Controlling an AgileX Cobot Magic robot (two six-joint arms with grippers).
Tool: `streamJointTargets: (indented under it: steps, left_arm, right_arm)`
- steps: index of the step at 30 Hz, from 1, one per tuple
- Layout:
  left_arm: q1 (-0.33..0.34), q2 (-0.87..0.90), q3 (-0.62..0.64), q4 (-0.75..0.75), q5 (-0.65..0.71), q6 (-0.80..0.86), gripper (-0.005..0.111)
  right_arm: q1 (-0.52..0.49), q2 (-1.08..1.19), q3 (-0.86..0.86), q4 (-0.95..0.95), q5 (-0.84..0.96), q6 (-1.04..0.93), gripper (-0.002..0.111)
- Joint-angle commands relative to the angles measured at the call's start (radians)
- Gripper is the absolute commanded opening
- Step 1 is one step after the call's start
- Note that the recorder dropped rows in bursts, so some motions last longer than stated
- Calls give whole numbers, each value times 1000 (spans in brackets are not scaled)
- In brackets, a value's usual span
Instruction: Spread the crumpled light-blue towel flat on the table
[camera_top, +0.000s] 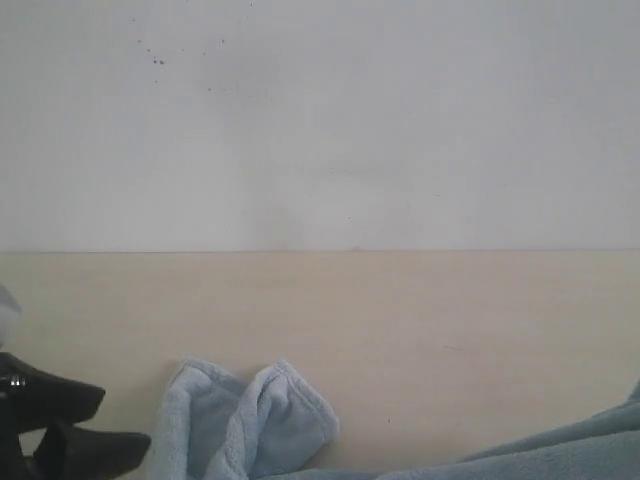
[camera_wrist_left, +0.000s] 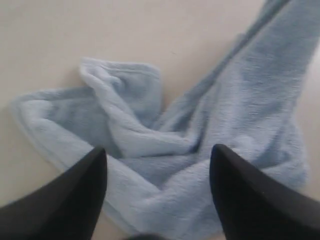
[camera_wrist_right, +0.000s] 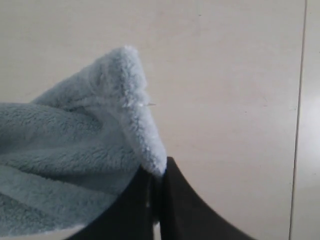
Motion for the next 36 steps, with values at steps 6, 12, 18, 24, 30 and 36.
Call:
streamJointTargets:
  steps: [6,12,18,24,30,36]
  left_arm:
    - [119,323,-114,38,-215,-255,57]
    - [279,804,-607,89,277,-265,57]
    - [314,961,-724,87,305,-281,57]
    - [314,1029,-724,82,288,-281,57]
    - [314,1045,-724,25,292,-216,41]
    - [314,1075,-724,15,323,-132,4]
  right_arm:
    - [-7,-9,-2,-29,-8,41,0]
    - [-7,-9,-2,7,-46,47,0]
    - [-7,-9,-2,16,-54,47,0]
    - [-7,-9,-2,45,-64,47,0]
    - [-7,-9,-2,49,-86,47,0]
    - [-7,-9,-2,59,-87,47,0]
